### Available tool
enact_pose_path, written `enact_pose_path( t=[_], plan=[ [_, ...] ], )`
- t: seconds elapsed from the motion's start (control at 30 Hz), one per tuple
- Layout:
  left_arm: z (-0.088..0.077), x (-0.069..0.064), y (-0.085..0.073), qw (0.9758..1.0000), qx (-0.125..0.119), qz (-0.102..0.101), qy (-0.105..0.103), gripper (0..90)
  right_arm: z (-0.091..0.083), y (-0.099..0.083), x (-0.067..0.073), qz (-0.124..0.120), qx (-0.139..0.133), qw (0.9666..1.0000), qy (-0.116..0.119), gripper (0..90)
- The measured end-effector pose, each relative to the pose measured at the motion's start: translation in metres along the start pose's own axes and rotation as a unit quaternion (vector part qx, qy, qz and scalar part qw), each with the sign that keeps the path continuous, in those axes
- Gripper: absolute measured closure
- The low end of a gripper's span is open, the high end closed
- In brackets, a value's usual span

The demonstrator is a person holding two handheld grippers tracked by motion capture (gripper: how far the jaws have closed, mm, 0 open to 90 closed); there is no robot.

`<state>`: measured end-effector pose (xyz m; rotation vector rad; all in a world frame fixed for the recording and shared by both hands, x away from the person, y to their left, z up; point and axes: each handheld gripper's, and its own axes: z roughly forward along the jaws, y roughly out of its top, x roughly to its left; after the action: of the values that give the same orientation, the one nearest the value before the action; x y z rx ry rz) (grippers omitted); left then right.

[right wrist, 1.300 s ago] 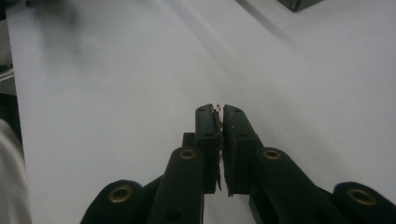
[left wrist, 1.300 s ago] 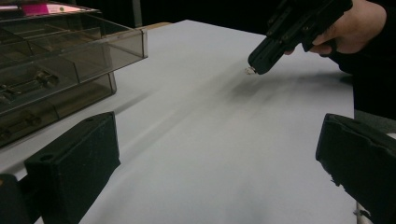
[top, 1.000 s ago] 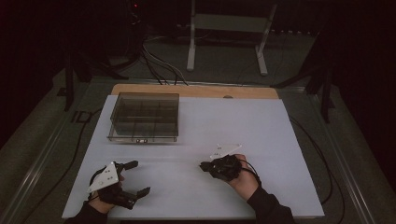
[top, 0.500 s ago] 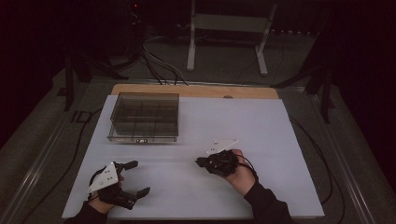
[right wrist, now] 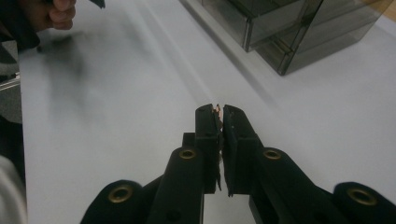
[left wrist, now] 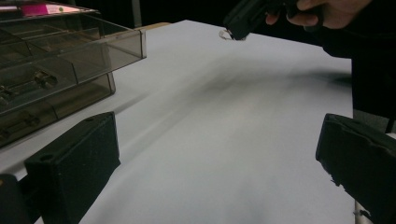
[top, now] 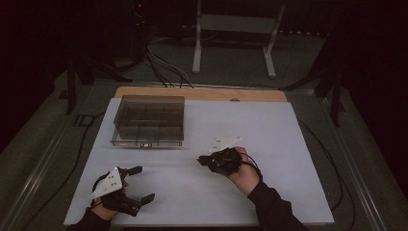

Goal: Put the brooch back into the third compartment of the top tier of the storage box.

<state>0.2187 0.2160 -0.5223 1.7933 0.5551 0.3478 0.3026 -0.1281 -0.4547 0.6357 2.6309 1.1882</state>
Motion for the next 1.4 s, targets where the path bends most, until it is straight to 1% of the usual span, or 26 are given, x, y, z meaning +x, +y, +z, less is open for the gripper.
enact_pose_path(
  t=[0.13,0.33,0.43,0.5,0.57,0.8,0.87,1.17,1.33,1.4],
  plan=[
    [0.000,0.000,0.000,1.0000,0.000,0.000,0.001,0.6,0.002,0.006,-0.001,-0.001,-0.003,1.0000,0.001,85.3],
    [-0.001,0.000,0.001,1.0000,-0.002,-0.001,0.000,0.6,0.003,0.014,-0.003,-0.010,-0.003,0.9999,0.001,85.3],
    [-0.001,0.000,0.001,1.0000,-0.003,-0.002,0.000,0.6,0.003,0.018,-0.004,-0.011,-0.004,0.9999,0.002,85.3],
    [-0.001,0.000,0.000,1.0000,-0.002,0.000,0.001,0.6,0.003,0.021,-0.005,-0.008,-0.007,0.9999,0.002,85.3],
    [-0.001,-0.001,0.001,1.0000,-0.001,0.002,0.001,0.6,0.004,0.024,-0.006,-0.011,-0.009,0.9999,0.002,85.3],
    [-0.001,0.000,0.001,1.0000,-0.001,-0.001,0.001,0.6,0.005,0.035,-0.009,-0.012,-0.015,0.9998,0.003,85.3],
    [-0.001,0.000,0.000,1.0000,-0.003,-0.002,0.001,0.6,0.005,0.038,-0.011,-0.010,-0.017,0.9998,0.008,85.3],
    [-0.002,0.001,0.000,1.0000,-0.005,-0.004,0.001,0.6,0.009,0.051,-0.015,-0.015,-0.016,0.9997,0.006,85.3],
    [-0.002,0.000,0.001,1.0000,-0.005,-0.002,0.001,0.6,0.013,0.057,-0.016,-0.019,-0.016,0.9997,0.007,85.3],
    [-0.002,0.001,0.000,1.0000,-0.005,-0.004,0.002,0.6,0.014,0.060,-0.017,-0.017,-0.017,0.9997,0.008,85.3]
  ],
)
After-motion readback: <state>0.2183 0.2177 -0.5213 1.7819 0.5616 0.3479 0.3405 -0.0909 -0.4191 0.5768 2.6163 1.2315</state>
